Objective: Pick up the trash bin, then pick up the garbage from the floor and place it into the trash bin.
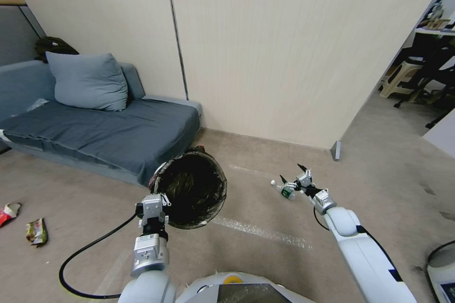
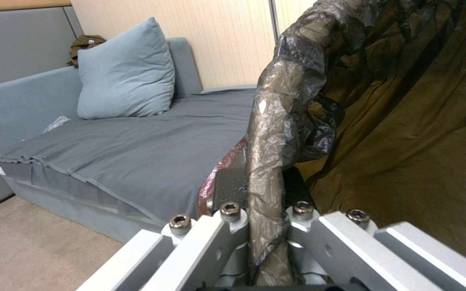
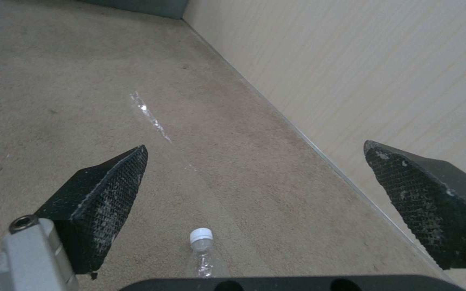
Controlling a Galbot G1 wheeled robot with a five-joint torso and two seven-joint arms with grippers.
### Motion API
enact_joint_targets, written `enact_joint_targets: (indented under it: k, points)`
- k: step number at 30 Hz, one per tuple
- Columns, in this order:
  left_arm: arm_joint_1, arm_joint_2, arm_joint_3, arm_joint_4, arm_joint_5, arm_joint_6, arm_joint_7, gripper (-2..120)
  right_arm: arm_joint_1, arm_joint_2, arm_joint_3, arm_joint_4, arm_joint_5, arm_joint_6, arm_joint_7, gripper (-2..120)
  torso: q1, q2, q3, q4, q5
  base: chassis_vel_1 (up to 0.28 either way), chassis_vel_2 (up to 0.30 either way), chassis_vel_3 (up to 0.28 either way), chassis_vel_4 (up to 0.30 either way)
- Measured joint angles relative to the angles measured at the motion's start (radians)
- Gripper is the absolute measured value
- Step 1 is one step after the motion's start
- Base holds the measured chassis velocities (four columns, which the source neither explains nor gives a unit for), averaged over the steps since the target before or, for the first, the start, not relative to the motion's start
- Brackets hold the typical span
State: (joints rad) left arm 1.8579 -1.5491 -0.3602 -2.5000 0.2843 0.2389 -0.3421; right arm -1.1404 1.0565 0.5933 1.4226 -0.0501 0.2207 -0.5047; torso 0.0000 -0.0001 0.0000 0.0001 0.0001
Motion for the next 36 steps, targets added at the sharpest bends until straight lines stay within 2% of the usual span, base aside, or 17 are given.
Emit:
enact_joint_targets:
  k: [7, 13, 28, 36]
  points:
    - [-0.002, -0.007, 0.013, 0.000, 0.009, -0.001, 0.000, 0, 0.048, -0.009, 0.002, -0.093, 0.000, 0.040, -0.119, 100, 0.000, 0.000, 0.000, 0.0000, 0.0000, 0.000, 0.000, 0.000, 0.000]
    - [-0.004, -0.008, 0.019, 0.000, 0.015, -0.002, 0.000, 0, 0.060, 0.005, 0.008, -0.157, 0.002, 0.073, -0.172, 100, 0.000, 0.000, 0.000, -0.0003, -0.0001, 0.000, 0.000, 0.000, 0.000]
    - [0.006, -0.008, 0.017, 0.000, 0.033, -0.008, 0.000, 0, 0.149, 0.062, 0.005, -0.400, -0.025, 0.111, -0.189, 100, 0.000, 0.000, 0.000, -0.0001, 0.0000, 0.000, 0.000, 0.000, 0.000]
    - [0.010, -0.008, 0.017, 0.000, 0.037, -0.010, -0.001, 0, 0.189, 0.051, 0.010, -0.506, -0.007, 0.125, -0.164, 100, 0.000, 0.000, 0.000, -0.0001, -0.0002, 0.000, 0.000, 0.000, 0.000]
